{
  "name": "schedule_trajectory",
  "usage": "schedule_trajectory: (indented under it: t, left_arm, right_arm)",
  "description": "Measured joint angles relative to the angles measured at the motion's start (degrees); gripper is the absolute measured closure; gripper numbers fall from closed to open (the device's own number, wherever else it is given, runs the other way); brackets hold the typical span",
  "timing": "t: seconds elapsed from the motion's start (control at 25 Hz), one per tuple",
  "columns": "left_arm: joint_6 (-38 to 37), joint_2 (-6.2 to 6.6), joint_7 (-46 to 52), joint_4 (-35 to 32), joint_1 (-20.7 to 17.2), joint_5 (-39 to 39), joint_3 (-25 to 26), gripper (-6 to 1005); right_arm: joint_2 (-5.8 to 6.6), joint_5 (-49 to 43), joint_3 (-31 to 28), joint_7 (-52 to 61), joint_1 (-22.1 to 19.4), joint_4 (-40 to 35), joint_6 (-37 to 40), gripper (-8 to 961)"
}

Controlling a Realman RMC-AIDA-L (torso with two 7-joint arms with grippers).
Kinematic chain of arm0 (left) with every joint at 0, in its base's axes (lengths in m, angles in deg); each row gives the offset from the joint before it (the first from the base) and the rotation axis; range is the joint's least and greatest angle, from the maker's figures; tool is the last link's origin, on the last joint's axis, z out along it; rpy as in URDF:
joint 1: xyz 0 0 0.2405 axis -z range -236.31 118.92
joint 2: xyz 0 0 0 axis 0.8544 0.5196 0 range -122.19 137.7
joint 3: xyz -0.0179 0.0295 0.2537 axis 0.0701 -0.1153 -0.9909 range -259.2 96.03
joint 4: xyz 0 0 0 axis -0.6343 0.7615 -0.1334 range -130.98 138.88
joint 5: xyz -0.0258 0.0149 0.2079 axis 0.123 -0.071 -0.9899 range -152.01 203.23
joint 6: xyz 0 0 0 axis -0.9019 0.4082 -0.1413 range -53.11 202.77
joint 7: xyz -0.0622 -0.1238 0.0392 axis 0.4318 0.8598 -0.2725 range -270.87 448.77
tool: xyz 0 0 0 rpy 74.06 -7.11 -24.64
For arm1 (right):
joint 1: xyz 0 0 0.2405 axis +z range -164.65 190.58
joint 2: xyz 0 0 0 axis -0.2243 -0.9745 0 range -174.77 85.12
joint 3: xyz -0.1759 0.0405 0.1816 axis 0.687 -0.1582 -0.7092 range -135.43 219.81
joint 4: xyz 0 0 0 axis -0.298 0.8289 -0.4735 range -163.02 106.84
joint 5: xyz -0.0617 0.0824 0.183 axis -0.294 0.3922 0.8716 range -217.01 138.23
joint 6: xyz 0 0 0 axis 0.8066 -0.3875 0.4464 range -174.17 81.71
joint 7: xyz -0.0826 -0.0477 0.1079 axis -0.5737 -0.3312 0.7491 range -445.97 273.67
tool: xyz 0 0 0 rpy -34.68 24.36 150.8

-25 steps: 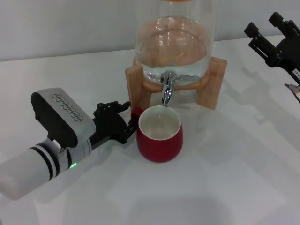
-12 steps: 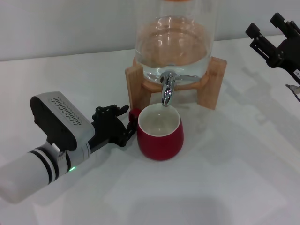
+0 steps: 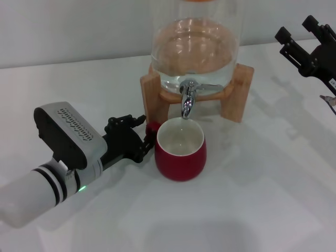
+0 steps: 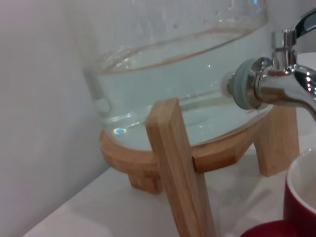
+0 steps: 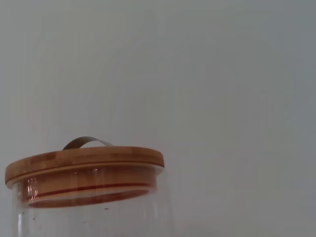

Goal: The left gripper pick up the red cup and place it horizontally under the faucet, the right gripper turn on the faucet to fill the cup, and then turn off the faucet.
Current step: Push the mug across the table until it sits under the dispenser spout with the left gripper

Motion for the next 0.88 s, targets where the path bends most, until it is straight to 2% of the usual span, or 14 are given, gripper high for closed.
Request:
schedule_trajectory:
  t: [0.88]
  left_arm:
    - [-1.6,-0.02,-2.6,3.2,-1.9,0.1,0.0,583]
  right_arm:
    - [0.09,0.0,0.0,0.0,0.2,0.1,0.0,124]
